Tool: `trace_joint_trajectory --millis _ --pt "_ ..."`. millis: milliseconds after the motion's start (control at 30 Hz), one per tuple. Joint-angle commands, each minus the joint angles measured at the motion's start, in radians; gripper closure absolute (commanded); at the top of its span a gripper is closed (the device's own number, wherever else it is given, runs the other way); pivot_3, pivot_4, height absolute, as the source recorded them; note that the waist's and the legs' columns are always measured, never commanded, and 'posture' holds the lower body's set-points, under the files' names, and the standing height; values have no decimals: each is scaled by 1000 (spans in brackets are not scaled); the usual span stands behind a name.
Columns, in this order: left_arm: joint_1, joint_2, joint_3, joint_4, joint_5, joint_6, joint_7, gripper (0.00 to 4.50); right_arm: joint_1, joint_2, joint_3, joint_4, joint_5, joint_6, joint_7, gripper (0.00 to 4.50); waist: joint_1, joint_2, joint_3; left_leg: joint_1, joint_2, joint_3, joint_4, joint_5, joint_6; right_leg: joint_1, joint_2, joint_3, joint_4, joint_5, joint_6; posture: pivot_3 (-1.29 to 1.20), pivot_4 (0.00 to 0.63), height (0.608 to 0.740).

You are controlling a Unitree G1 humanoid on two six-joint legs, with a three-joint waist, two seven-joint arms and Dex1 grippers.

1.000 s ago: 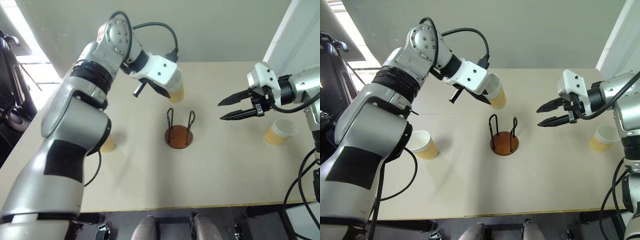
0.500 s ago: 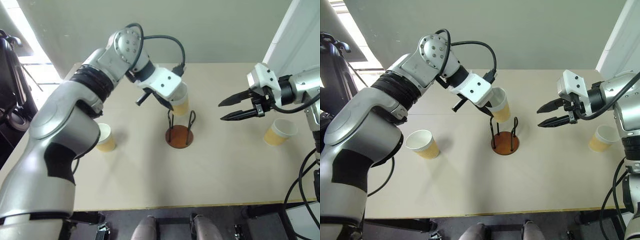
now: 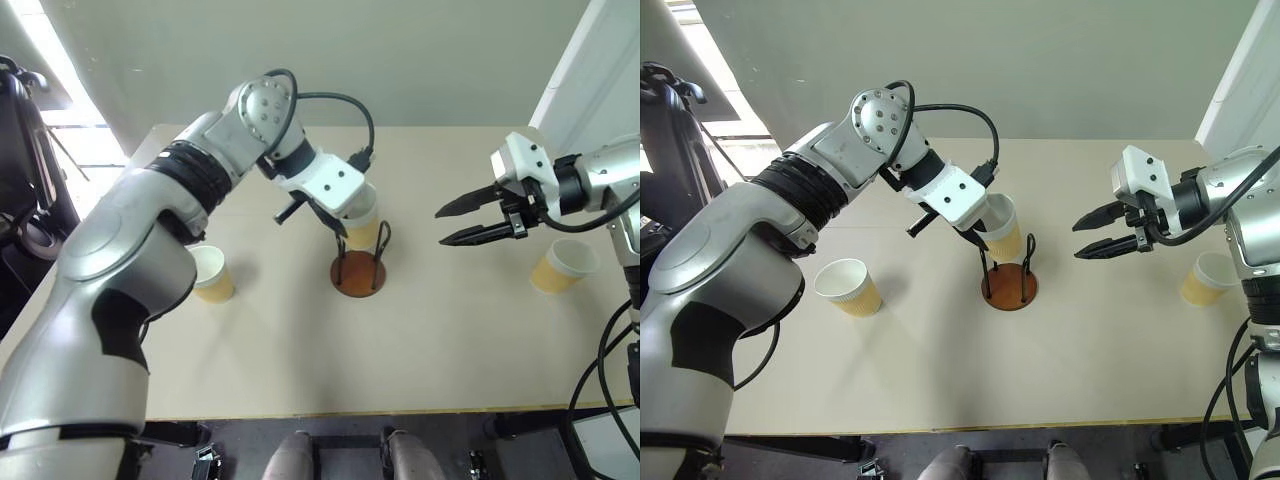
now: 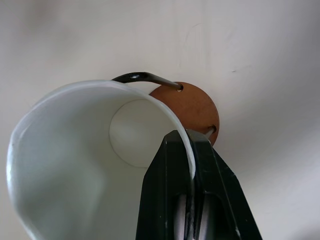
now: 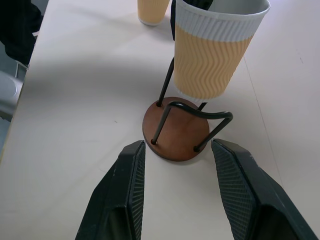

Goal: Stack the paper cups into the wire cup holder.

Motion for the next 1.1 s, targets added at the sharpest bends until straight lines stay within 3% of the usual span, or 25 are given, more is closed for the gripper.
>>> trace_joint_trajectory --millis 33,67,167,400,533,733,867,1000,1100 --pt "-18 -8 16 20 18 -23 -36 4476 -7 -19 -40 -25 16 1 -11 2398 0 0 0 0 0 0 0 0 0 0 0 0 0 0 0 0 150 740" --pt "-19 -9 12 23 24 -28 -36 4476 -6 -19 -40 -27 16 1 -11 2398 0 0 0 0 0 0 0 0 0 0 0 0 0 0 0 0 150 740" --pt "-21 -5 1 17 17 -22 -36 3828 -1 -21 -41 -29 17 1 -13 2398 0 0 0 0 0 0 0 0 0 0 0 0 0 0 0 0 150 740" --pt "-18 -14 17 24 16 -28 -36 1388 6 -22 -40 -33 18 0 -17 2398 1 0 0 0 0 0 0 0 0 0 0 0 -1 0 0 0 150 740" --pt "-8 -45 108 42 -15 -12 -36 33 10 -25 -39 -32 16 -5 -19 2398 1 0 0 0 0 0 0 0 0 0 0 0 -1 0 0 0 150 740" --pt "-14 -146 458 175 -18 147 -22 33 29 -47 -51 -28 10 2 -34 2398 2 0 0 -1 -1 0 0 0 0 1 0 0 -2 -1 1 0 150 740" --pt "-24 -137 647 194 -37 331 -31 33 60 -101 -73 -28 17 29 -28 2398 2 0 0 0 0 0 -2 0 0 1 0 0 -2 -2 3 0 150 740" --pt "3 -87 688 157 -19 463 -36 33 89 -180 -70 3 -19 11 -11 2398 2 0 0 0 0 1 -3 0 0 1 0 1 -2 -3 4 0 150 740" --pt "41 -18 606 60 -75 575 -36 33 99 -225 -62 34 -45 -29 0 2398 1 0 0 0 -1 1 -3 0 0 1 0 1 -2 -4 5 0 150 740"
